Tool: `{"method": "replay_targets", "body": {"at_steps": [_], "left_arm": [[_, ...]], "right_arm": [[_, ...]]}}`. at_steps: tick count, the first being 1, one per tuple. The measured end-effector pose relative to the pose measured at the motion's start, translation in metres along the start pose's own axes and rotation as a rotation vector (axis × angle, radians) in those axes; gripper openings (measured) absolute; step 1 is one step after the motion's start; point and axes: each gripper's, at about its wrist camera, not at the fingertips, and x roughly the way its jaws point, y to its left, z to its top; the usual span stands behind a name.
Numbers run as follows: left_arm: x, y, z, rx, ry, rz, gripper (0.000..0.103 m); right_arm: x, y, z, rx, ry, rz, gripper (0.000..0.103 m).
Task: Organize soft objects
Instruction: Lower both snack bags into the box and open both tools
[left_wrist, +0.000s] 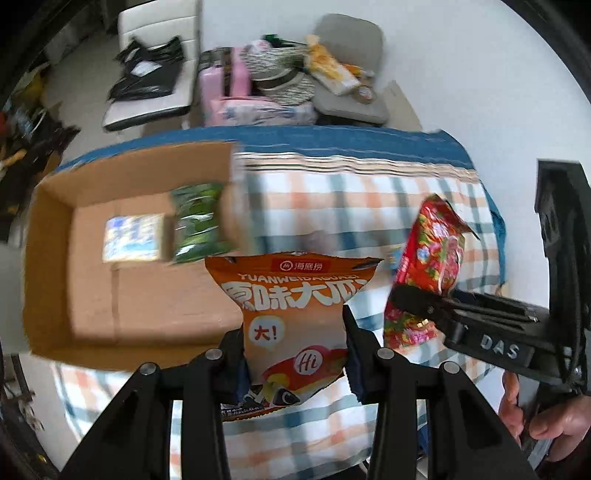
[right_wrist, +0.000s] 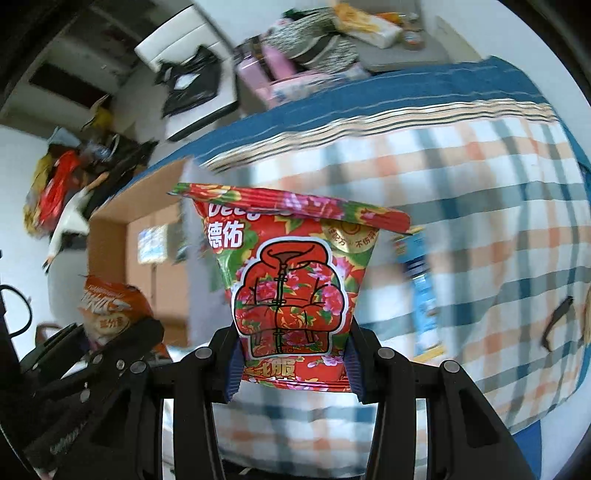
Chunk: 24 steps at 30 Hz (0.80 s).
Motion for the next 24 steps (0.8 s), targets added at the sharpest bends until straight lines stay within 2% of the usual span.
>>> {"method": "replay_targets", "body": {"at_steps": [6,11,16,19,24], "left_arm": [[-0.018,0.085,0.002,-0.120,-0.015,0.060,0.038],[-0.018,0.150,0.016,-0.205,-0.013,0.102,0.038],[0.003,0.203,0.036,-0.287,0.035,0.096,0.038],[0.022,0.227,0.050,-0.326,0.063,0.107,0.038],[0.053,0.251,0.075,-0.336,0.119,0.123,0.038]], "right_arm": [[0.029,0.087,-0.012,-0.093,0.049,0.036,0.047],[0.057,0.144,-0.008,-0.140,0.074,-0.002,0.047],[0.085,0.177,-0.003,-0.144,0.107,-0.055,0.047],[0.103,0.183,0.003,-0.126,0.135,-0.084,0.047],[0.133,0.188,0.008,-0.102,0.177,-0.131,0.047]]}}
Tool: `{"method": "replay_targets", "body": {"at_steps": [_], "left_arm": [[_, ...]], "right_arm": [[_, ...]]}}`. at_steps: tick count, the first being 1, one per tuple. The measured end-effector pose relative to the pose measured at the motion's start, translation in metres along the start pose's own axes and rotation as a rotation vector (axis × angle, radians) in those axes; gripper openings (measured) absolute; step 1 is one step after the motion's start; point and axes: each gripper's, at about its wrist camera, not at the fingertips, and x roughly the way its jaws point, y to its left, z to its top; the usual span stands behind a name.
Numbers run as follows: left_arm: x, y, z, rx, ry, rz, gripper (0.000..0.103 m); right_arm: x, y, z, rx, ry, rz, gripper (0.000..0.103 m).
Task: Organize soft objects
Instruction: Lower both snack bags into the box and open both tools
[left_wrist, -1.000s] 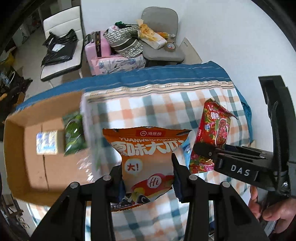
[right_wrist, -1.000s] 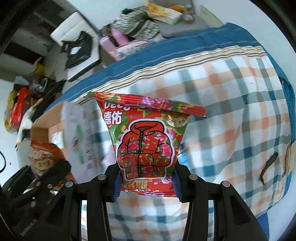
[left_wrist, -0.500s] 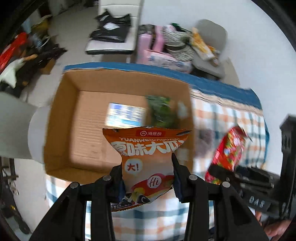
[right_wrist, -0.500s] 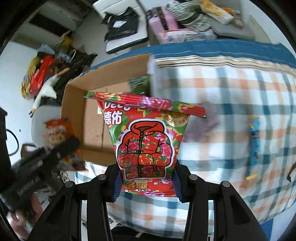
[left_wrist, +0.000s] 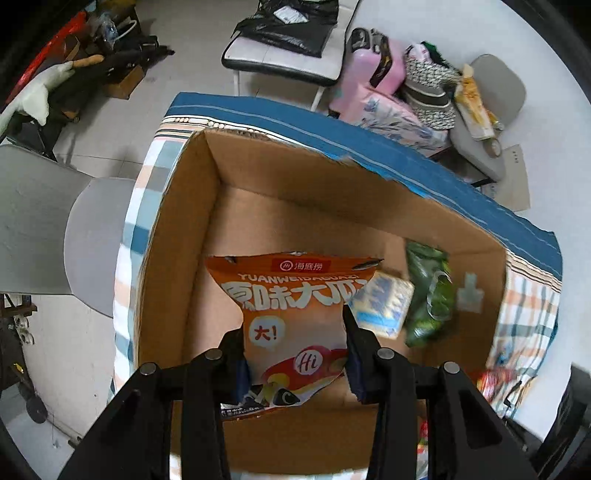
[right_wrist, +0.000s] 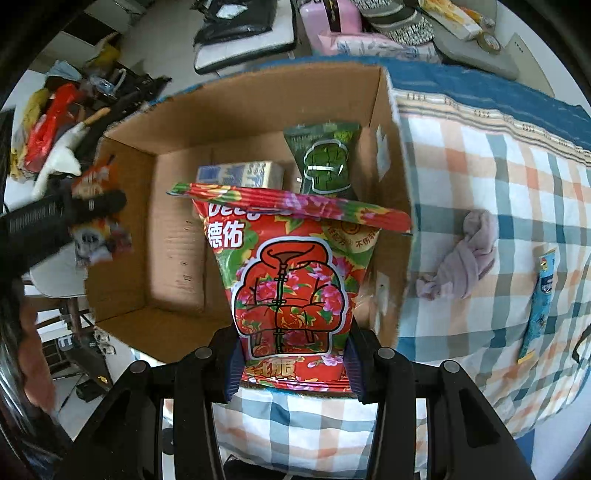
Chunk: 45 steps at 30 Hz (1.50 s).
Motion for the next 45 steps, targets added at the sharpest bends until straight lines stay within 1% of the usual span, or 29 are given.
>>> {"method": "replay_targets", "body": {"at_steps": [5,12,14,17,18,19,20,21,22,24,25,26,28,30,32,33,34,37,42,45], "left_arm": [[0.028,-0.003,0.025,0.033,0.052,0.030,0.038],[0.047,-0.010,0.045,0.077,0.080,0.059,0.040],[0.050,-0.013,0.046,0.090,0.100,0.069,0.040],[0.054,-0.015,0.048,0.099,0.122,0.083,0.041],[0.055,-0.016,0.049,0.099,0.122,0.084,0.041],[0.054,-0.015,0.050,0.098,0.123,0.085,0.043],[0.054,-0.015,0.051,0.095,0.125,0.074,0.050],[0.053,-0.015,0.052,0.092,0.124,0.067,0.056],[0.051,-0.014,0.052,0.088,0.118,0.063,0.059],[0.044,-0.013,0.052,0.085,0.098,0.054,0.069],[0.040,-0.012,0.052,0.084,0.089,0.052,0.071],[0.036,-0.011,0.050,0.085,0.082,0.048,0.073],[0.028,-0.009,0.045,0.084,0.073,0.036,0.079],[0.018,-0.006,0.037,0.085,0.055,0.019,0.092],[0.009,-0.004,0.027,0.092,0.032,0.025,0.098],[0.005,-0.003,0.021,0.099,0.019,0.028,0.098],[0.000,-0.003,0.014,0.098,0.002,0.028,0.098],[-0.011,0.004,-0.009,0.108,-0.026,0.026,0.099],[-0.030,0.011,-0.049,0.127,-0.067,0.037,0.099],[-0.045,0.013,-0.075,0.147,-0.109,0.055,0.099]], "right_arm": [[0.025,-0.001,0.007,0.024,0.039,-0.025,0.047],[0.049,-0.007,0.014,0.055,0.089,-0.052,0.048],[0.054,-0.011,0.015,0.072,0.111,-0.048,0.048],[0.058,-0.014,0.020,0.080,0.130,-0.053,0.050],[0.058,-0.014,0.020,0.081,0.133,-0.055,0.054],[0.058,-0.015,0.021,0.080,0.134,-0.052,0.061],[0.056,-0.016,0.022,0.081,0.129,-0.049,0.064],[0.056,-0.017,0.021,0.080,0.122,-0.054,0.069],[0.054,-0.017,0.022,0.076,0.113,-0.059,0.072],[0.050,-0.016,0.023,0.069,0.102,-0.057,0.073],[0.047,-0.016,0.024,0.069,0.097,-0.056,0.074],[0.044,-0.014,0.024,0.066,0.094,-0.056,0.075],[0.037,-0.011,0.024,0.052,0.080,-0.057,0.088],[0.033,-0.007,0.024,0.041,0.068,-0.062,0.093],[0.027,-0.003,0.024,0.033,0.051,-0.067,0.097],[0.022,0.000,0.024,0.031,0.043,-0.071,0.099],[0.018,0.003,0.019,0.025,0.030,-0.081,0.100],[0.013,0.011,0.011,-0.005,0.008,-0.108,0.100],[0.002,0.017,-0.002,-0.039,-0.038,-0.128,0.100],[-0.009,0.020,-0.014,-0.057,-0.072,-0.134,0.100]]}}
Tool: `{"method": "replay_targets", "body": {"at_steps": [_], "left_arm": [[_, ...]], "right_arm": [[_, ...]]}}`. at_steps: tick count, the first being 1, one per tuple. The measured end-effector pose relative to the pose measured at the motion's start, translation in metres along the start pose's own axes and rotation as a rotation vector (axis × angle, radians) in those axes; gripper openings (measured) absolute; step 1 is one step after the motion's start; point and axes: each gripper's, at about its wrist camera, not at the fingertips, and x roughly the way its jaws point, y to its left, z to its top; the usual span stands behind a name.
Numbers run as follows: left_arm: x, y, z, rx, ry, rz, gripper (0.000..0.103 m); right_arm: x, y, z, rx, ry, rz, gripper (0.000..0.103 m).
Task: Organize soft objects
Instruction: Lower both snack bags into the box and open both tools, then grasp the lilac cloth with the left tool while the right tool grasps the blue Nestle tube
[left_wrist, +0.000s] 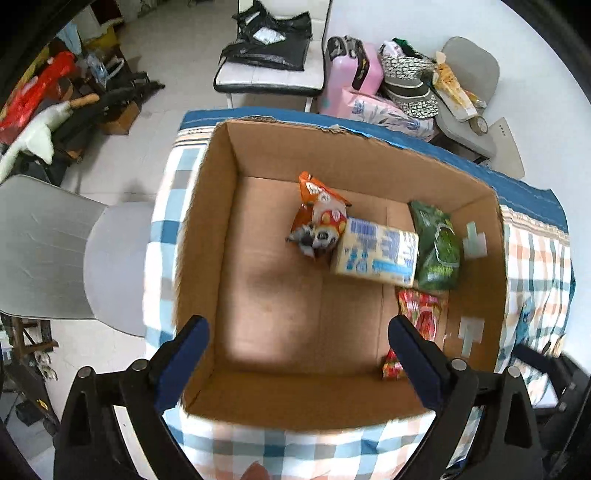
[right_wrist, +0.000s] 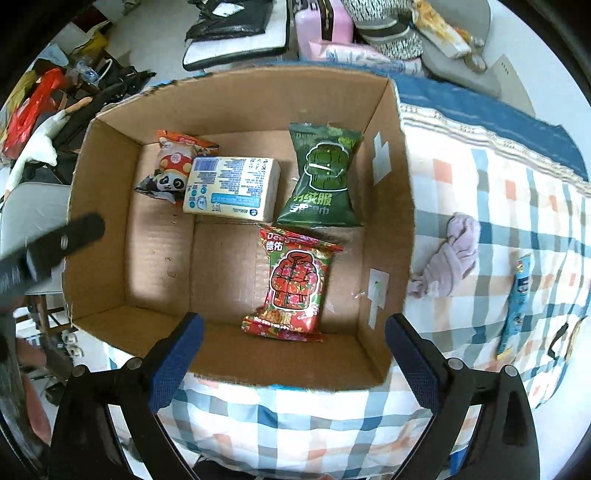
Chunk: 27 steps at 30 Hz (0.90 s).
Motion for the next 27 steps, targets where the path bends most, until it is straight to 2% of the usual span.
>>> {"method": "replay_targets", "body": {"at_steps": [8,17,21,27], "left_arm": [[-0.044,-0.005,-0.038,0.011,-0.089,0.037,0.099],[-0.072,-0.030,-0.058,0.015,-0.129,0.049,0.099],[-0.085,-0.067,-0.061,0.056,-0.156,0.049,0.099],[-0.085,-0.155,-0.054,0.199,-0.178,0.044,0.099]], "right_arm": [[-0.037,-0.005,-0.031,-0.027,-0.081,0.030,0.100],[-0.065,-0.023,-0.054,-0.021,-0.119,0.114,0.100],[-0.074,-0.052,-0.063,0.019,-0.129,0.157,0.100],[-0.089,-0.134,-0.079,0.134,-0.168,0.157,0.100]]}}
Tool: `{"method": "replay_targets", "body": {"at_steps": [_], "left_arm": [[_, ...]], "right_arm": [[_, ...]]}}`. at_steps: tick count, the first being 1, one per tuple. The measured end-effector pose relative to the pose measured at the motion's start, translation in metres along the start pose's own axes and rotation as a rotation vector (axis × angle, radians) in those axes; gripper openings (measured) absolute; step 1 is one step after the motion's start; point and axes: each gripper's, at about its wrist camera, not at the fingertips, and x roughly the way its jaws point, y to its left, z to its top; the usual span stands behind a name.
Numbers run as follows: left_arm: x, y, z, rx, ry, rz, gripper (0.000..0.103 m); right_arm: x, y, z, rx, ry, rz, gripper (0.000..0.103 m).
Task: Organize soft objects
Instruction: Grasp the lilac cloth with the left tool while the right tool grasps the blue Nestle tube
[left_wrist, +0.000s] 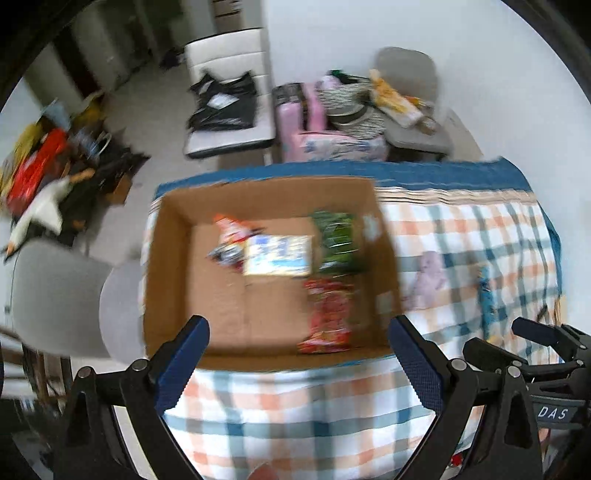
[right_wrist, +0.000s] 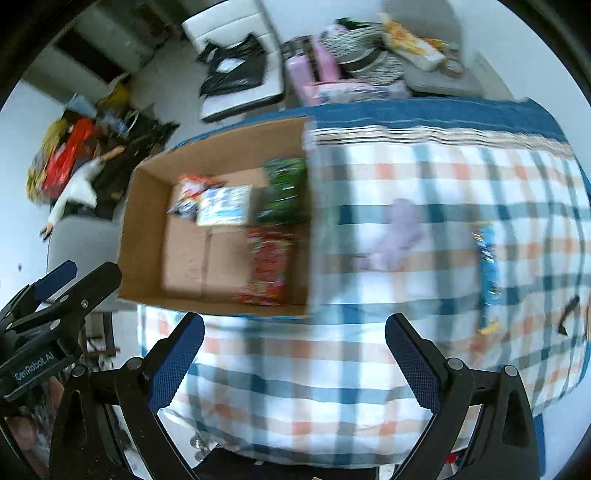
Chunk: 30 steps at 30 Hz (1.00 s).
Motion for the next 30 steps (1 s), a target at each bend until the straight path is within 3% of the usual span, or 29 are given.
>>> {"method": "replay_targets", "body": {"at_steps": [6,11,14,20,23,26,30], "left_arm": [[0.042,-0.097,0.031,0.181,0.052,0.010,0.099],[0.107,-0.163,0.046,0.309,0.165,0.028,0.099],[0.149,-0.194,0.051,0.365,0.242,0.079,0.099],[0.221,-0.233,0.049,0.424,0.378,0.080,0.098],[0.247,-0.238,0.046,0.407,0.439,0.073,0.085],[0.268,-0.243,0.043,0.406,0.477,0.068,0.085],[0.292,-0.243,0.035,0.391,0.542,0.043,0.084]], "right_arm": [[-0.006,-0.114,0.000,0.170,-0.007,-0.065,0.100],[0.016,-0.193,0.003,0.270,0.025,-0.120,0.100],[0.038,-0.229,0.005,0.309,0.062,-0.132,0.100],[0.096,-0.269,0.012,0.353,0.148,-0.095,0.100],[0.122,-0.279,0.019,0.376,0.172,-0.063,0.098],[0.142,-0.285,0.026,0.389,0.184,-0.055,0.092],[0.165,-0.287,0.033,0.367,0.234,-0.067,0.076]]}}
